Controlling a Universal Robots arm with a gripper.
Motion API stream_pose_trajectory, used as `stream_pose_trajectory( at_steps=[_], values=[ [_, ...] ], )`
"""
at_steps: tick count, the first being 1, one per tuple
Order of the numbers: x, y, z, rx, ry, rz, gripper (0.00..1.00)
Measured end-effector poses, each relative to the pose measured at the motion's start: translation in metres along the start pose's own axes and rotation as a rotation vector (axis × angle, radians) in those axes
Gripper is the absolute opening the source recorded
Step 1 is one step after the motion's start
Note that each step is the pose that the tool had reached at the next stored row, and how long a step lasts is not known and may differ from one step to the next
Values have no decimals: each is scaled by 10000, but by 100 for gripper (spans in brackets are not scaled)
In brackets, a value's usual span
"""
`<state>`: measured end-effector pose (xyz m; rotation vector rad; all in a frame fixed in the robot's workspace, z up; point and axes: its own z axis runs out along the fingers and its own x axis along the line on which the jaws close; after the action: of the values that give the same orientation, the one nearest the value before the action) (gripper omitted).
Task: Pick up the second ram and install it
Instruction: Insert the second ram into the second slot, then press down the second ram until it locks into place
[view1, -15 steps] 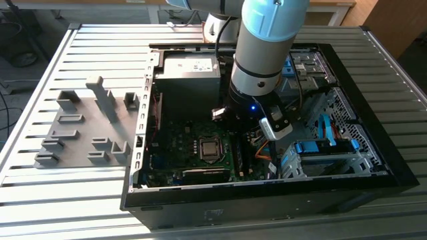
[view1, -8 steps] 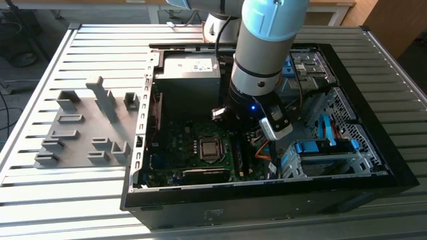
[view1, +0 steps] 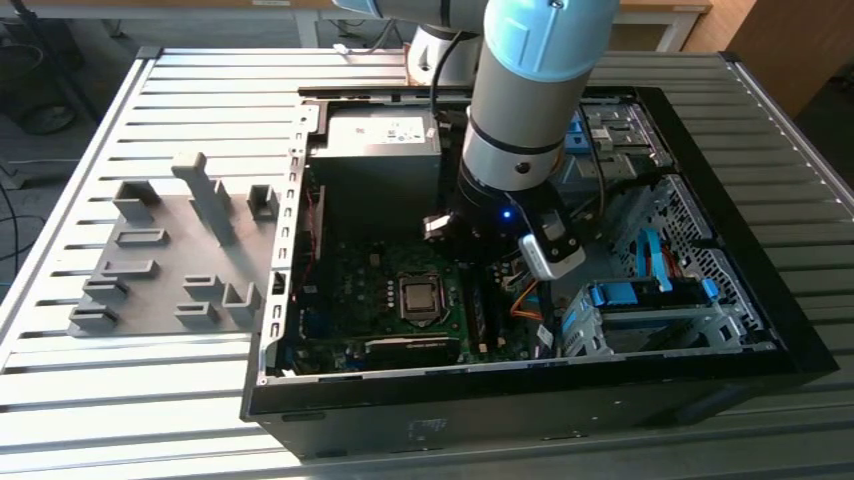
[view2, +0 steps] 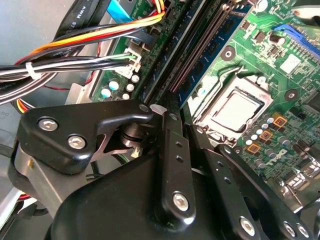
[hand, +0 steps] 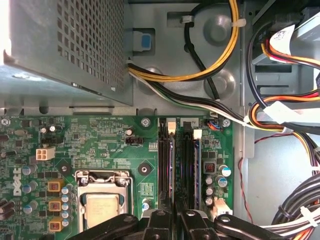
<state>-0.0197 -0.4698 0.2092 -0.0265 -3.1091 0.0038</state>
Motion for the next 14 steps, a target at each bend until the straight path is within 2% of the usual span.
stream_pose_trajectory(
  at_steps=[2,14],
  values=[
    [-1,1,7,-37,-1,-2,14],
    [-2,1,17,-35,-1,-35,14]
  ],
)
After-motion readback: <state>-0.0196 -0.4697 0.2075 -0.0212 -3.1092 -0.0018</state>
